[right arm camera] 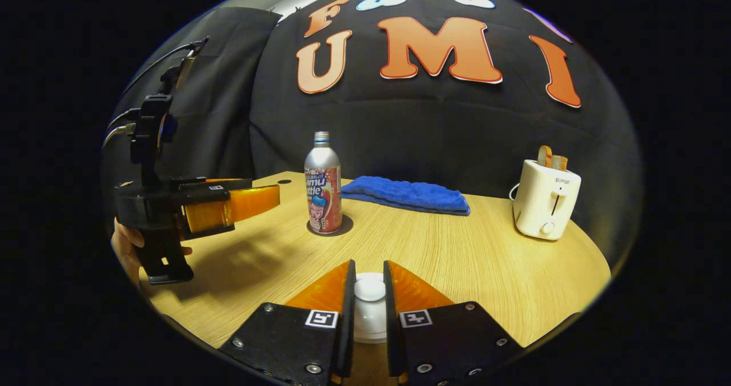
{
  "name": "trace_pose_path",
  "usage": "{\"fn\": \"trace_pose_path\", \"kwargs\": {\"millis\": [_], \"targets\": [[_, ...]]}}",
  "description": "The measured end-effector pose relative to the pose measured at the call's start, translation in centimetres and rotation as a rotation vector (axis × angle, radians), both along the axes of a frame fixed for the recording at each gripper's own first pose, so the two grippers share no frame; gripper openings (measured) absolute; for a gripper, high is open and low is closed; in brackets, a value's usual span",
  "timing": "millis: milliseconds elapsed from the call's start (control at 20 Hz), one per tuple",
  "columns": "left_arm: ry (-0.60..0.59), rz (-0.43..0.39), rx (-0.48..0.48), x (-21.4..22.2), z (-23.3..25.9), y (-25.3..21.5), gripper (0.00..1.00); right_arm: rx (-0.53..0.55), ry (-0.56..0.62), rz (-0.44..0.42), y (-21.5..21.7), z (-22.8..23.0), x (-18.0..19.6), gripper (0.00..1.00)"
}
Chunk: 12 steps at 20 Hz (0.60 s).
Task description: Open the teacup lid with one hand, grasp the water bottle and pour water into the teacup with the other hand; after pouring, place the water bottle on the coaster and then close the teacup lid.
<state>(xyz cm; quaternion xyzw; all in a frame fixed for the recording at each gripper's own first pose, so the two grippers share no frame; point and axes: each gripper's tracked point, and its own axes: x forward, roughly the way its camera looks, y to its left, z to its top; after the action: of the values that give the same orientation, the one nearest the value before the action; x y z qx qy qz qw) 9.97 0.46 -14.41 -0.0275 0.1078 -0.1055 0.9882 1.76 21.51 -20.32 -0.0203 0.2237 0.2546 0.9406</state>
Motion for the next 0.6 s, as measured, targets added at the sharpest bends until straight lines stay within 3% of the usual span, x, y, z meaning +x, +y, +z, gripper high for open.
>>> {"fn": "trace_pose_path", "kwargs": {"millis": [100, 200, 350, 400, 550, 600], "targets": [[-0.015, 0.013, -0.007, -0.7, 0.6, 0.3, 0.99, -0.009, -0.010, -0.005, -0.2, 0.0, 0.0, 0.29], [-0.032, 0.031, -0.014, -1.1, 1.5, 0.5, 0.99, -0.003, -0.032, -0.013, -0.6, 1.1, -0.1, 0.40], [-0.066, 0.064, -0.004, -2.4, 3.0, 1.1, 0.95, 0.015, -0.099, -0.037, -1.6, 3.8, 0.0, 0.43], [-0.084, 0.076, 0.003, -2.8, 3.8, 1.3, 0.99, 0.026, -0.117, -0.048, -2.1, 4.8, 0.1, 0.44], [-0.137, 0.110, -0.006, -4.4, 6.6, 1.9, 0.94, 0.057, -0.188, -0.092, -4.2, 8.6, 0.2, 0.55], [-0.149, 0.118, -0.012, -4.8, 7.3, 1.9, 0.98, 0.058, -0.219, -0.104, -5.1, 10.0, 0.1, 0.61]]}}
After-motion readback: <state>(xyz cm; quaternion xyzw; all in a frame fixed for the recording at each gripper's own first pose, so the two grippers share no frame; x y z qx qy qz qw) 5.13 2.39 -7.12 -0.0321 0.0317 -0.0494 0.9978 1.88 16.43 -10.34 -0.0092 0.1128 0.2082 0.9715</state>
